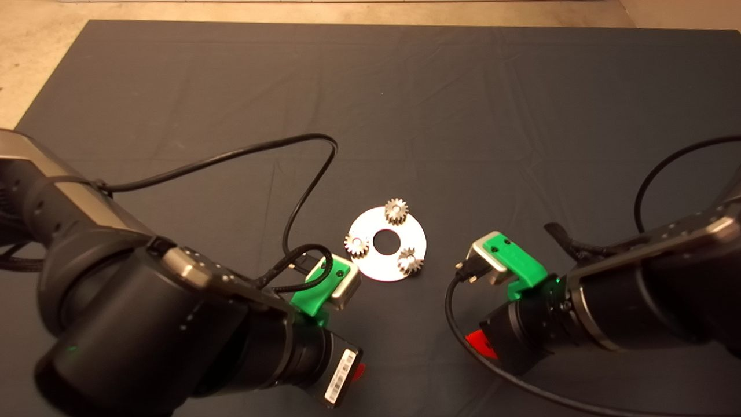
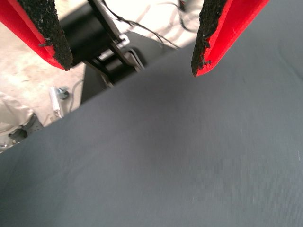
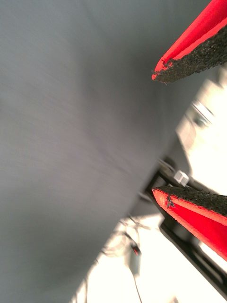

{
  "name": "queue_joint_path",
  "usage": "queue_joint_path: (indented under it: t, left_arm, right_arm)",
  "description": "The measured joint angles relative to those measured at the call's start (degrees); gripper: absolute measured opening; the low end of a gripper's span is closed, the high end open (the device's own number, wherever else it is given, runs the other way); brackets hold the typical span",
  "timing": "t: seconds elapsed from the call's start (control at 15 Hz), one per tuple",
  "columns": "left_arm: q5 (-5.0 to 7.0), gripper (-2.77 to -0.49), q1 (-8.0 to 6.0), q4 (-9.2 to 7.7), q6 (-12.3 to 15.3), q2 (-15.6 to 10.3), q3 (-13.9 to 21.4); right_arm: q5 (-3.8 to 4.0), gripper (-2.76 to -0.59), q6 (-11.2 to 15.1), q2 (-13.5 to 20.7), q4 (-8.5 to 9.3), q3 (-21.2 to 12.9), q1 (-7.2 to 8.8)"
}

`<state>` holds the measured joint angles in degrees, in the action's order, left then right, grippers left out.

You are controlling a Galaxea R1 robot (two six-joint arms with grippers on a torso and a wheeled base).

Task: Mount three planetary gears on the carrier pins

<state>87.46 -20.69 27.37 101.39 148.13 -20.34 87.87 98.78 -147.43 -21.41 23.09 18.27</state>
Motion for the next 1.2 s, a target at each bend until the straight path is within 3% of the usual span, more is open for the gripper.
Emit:
queue_joint_path:
  t: [0.13, 0.2, 0.33, 0.6, 0.73, 0.93, 1.07, 1.2]
  left_arm:
    - [0.02, -1.5, -0.68, -0.47, 3.5, 0.0, 0.4]
    - [0.0, -1.5, -0.91, -0.52, 4.7, 0.1, 0.5]
    - [0.0, -1.5, -0.95, -0.85, 6.2, 0.2, 0.7]
    - [0.01, -1.5, -0.73, -1.02, 7.5, 0.5, 0.9]
    - [0.02, -1.5, -0.17, -1.07, 7.5, 0.4, 0.9]
    - [0.02, -1.5, 1.48, -1.16, 7.5, -0.4, 1.0]
    - [0.0, -1.5, 2.32, -1.13, 7.5, -0.5, 1.0]
    - [0.02, -1.5, 4.91, -1.16, 7.4, -0.9, 1.0]
  right_arm:
    - [-0.06, -1.75, 0.4, -1.4, -0.1, 0.0, -5.42]
    - [-0.28, -1.75, 0.6, -1.7, -0.23, 0.0, -6.46]
    - [-0.09, -1.75, 0.8, -1.8, -0.49, 0.0, -6.69]
    - [-0.02, -1.75, 1.0, -2.2, -0.63, 0.1, -10.52]
    - [-0.22, -1.75, 1.0, -0.7, -0.65, 0.1, -11.61]
    - [0.26, -1.75, 0.7, 5.1, -0.67, 0.1, -12.78]
    - [0.41, -1.75, 0.4, 6.2, -0.67, 0.1, -13.98]
    - [0.16, -1.75, 0.2, 6.4, -0.67, 0.1, -14.37]
